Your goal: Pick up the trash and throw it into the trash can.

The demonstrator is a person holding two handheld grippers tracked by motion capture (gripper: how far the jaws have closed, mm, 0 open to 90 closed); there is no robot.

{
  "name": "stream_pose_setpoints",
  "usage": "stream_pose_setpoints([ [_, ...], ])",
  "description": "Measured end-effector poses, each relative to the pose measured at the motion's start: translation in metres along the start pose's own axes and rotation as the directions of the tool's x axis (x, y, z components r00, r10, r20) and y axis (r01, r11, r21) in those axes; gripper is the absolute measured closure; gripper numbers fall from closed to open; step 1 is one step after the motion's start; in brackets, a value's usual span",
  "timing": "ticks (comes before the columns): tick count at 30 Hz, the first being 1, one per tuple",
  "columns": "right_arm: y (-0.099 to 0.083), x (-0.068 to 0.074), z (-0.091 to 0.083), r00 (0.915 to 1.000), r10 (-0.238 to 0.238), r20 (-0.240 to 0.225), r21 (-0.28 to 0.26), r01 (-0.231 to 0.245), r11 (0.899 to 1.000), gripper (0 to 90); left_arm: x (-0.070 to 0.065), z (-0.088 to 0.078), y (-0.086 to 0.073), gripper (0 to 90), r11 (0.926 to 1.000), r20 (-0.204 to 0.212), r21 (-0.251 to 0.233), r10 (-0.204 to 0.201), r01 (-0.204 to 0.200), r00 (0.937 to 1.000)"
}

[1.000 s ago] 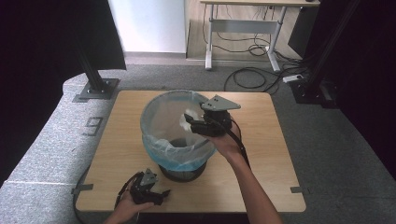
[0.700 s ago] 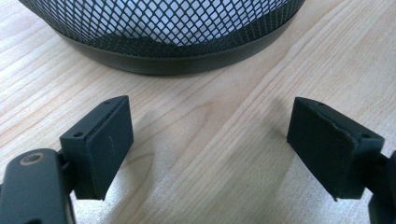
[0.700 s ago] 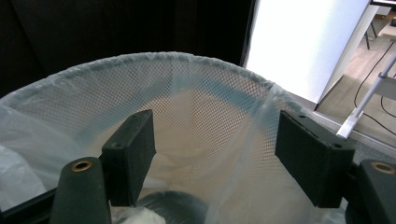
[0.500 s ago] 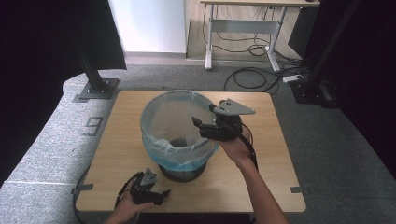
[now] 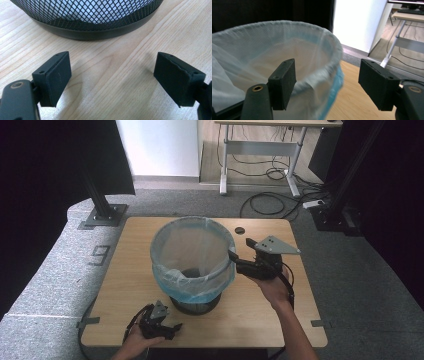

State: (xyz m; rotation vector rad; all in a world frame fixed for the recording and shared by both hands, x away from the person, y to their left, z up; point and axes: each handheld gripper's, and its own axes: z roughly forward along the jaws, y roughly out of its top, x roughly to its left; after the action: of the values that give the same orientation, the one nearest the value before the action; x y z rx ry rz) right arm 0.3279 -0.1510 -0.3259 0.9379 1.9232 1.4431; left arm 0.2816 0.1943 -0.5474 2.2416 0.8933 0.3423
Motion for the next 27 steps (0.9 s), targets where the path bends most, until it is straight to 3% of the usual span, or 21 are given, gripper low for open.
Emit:
stream_pose_setpoints([
  [11,-0.035,-0.020,-0.020,0.9982,0.038,0.046,0.025,-0.040,0.999,29.8,0.000,0.000,0.000,14.3,1.0000,0.001,-0.004,-0.003,0.003,1.0000],
  [20,-0.074,-0.034,-0.024,0.9915,0.090,0.094,0.071,-0.097,0.993,30.0,0.000,0.000,0.000,14.3,1.0000,0.000,-0.004,-0.003,0.003,1.0000],
  [27,-0.093,-0.038,-0.023,0.9882,0.105,0.112,0.103,-0.117,0.988,30.0,-0.001,0.000,-0.001,14.4,1.0000,-0.003,-0.006,-0.006,0.006,1.0000],
])
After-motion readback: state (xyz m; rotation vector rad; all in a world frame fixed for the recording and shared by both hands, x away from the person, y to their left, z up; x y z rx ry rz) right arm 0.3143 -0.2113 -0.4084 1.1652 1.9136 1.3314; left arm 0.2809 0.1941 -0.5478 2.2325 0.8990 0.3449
